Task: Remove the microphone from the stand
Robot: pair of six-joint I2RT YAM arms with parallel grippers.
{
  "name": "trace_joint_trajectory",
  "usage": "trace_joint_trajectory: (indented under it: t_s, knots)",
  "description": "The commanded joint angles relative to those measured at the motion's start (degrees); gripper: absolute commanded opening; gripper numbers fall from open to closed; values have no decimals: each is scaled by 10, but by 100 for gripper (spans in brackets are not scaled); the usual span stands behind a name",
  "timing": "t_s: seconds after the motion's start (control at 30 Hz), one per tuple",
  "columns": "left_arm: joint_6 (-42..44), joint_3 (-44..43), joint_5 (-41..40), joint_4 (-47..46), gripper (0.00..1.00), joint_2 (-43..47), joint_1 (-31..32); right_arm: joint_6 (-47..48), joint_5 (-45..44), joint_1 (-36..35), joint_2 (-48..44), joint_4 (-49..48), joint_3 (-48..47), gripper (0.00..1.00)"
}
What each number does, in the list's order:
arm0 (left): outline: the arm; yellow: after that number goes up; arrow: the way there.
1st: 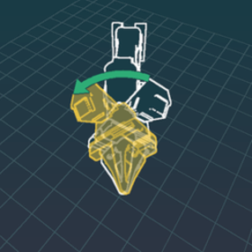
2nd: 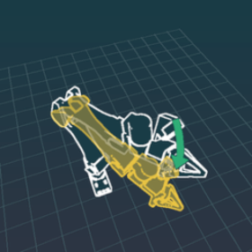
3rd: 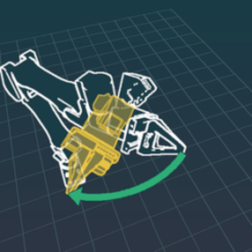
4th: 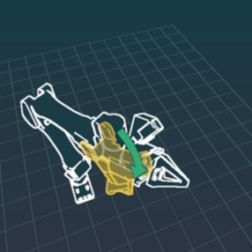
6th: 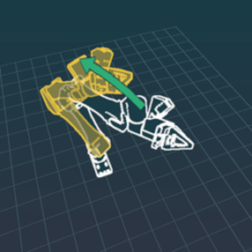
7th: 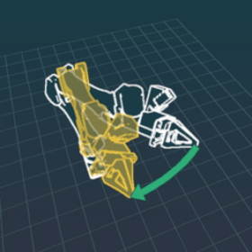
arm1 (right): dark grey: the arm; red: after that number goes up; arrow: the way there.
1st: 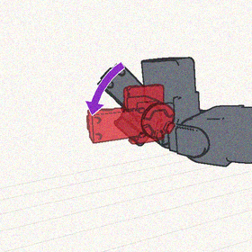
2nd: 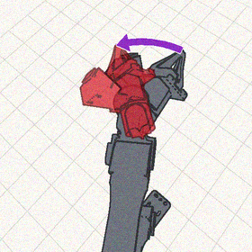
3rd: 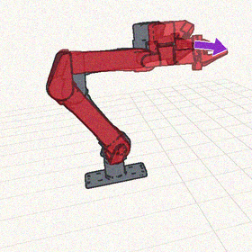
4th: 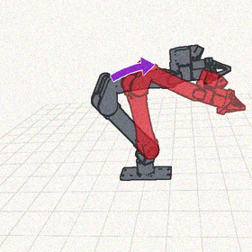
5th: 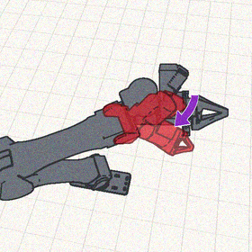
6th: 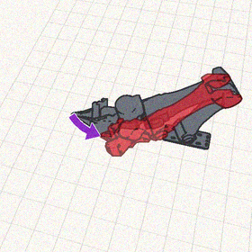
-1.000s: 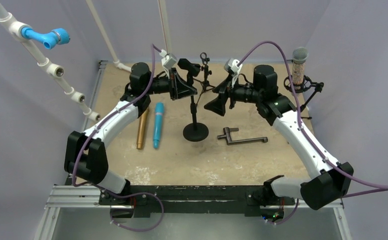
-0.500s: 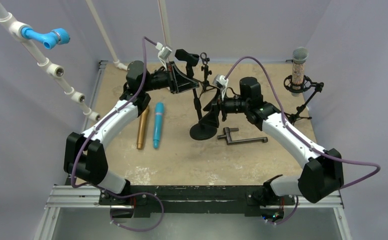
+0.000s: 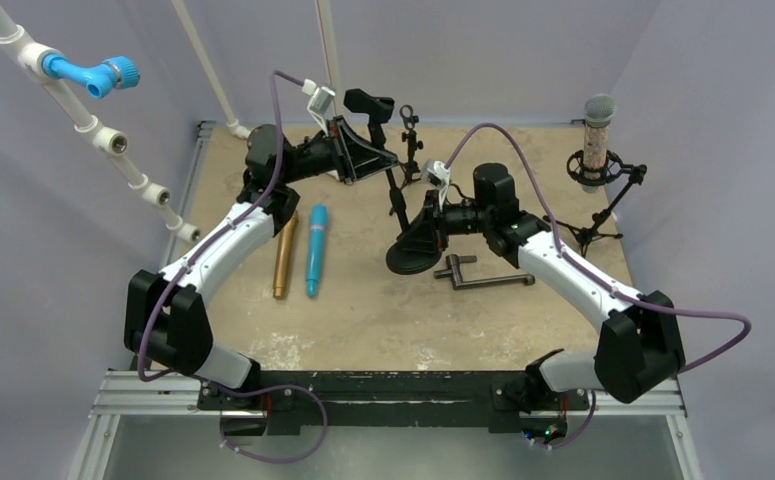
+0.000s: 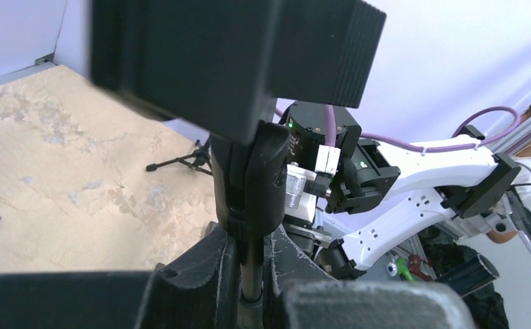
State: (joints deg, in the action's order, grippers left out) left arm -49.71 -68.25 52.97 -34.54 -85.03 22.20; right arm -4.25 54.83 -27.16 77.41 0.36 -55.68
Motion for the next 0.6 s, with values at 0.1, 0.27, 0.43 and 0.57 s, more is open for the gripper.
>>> trace_joint_trajectory:
  t_s: [0.1, 0.27, 0.43, 0.57]
  knots:
    - [-31, 11, 1, -53, 0, 34, 2, -1, 10, 0, -19, -40, -5, 0]
    - [0, 15, 65, -46, 47, 36, 1, -8, 48, 11, -39, -40, -11, 0]
    - [13, 31, 112, -59, 71, 36, 1, -26, 105, 15, -52, -41, -22, 0]
    - [2, 42, 138, -92, 72, 23, 7, -73, 140, 16, -49, -81, -19, 0]
